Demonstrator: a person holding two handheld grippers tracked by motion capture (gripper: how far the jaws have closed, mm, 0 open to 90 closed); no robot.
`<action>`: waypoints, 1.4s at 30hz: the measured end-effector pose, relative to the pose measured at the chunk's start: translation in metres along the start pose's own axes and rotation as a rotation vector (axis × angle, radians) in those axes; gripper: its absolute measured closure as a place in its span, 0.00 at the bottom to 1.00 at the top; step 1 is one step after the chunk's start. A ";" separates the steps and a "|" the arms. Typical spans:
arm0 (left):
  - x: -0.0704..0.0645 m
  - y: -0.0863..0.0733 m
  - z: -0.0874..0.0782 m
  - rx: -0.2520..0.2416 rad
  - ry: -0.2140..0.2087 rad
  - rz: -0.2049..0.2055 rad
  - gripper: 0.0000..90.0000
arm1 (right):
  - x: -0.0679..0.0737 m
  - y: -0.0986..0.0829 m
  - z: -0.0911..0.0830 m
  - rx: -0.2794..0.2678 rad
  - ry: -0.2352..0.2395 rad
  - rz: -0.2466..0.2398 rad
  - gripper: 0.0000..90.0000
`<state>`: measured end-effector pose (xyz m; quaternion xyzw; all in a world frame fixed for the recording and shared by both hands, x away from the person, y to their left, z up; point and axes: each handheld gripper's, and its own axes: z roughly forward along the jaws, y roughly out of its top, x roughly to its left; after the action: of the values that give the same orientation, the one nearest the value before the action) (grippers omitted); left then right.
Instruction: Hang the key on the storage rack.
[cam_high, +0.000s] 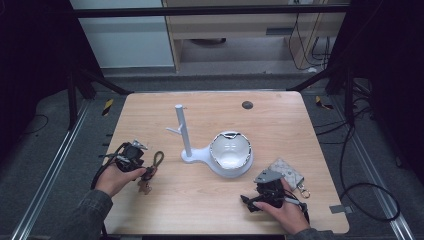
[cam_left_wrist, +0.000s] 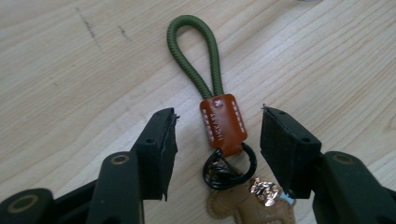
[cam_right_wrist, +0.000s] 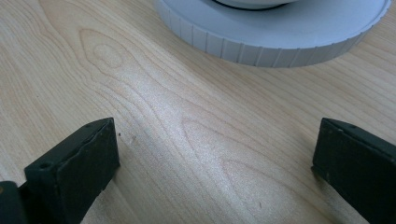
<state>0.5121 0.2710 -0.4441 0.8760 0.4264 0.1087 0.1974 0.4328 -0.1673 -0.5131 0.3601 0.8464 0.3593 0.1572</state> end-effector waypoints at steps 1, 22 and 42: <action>-0.001 0.002 0.002 0.009 0.005 0.003 0.51 | 0.000 0.000 0.000 0.000 0.000 0.000 0.00; -0.002 0.004 0.022 0.062 -0.006 -0.055 0.62 | 0.000 0.000 0.000 0.000 0.000 0.000 0.00; -0.003 0.002 0.023 0.035 0.000 -0.023 0.73 | 0.000 0.000 0.000 0.000 0.002 -0.003 0.00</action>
<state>0.5193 0.2616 -0.4641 0.8745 0.4380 0.0989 0.1834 0.4328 -0.1675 -0.5131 0.3586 0.8471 0.3594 0.1571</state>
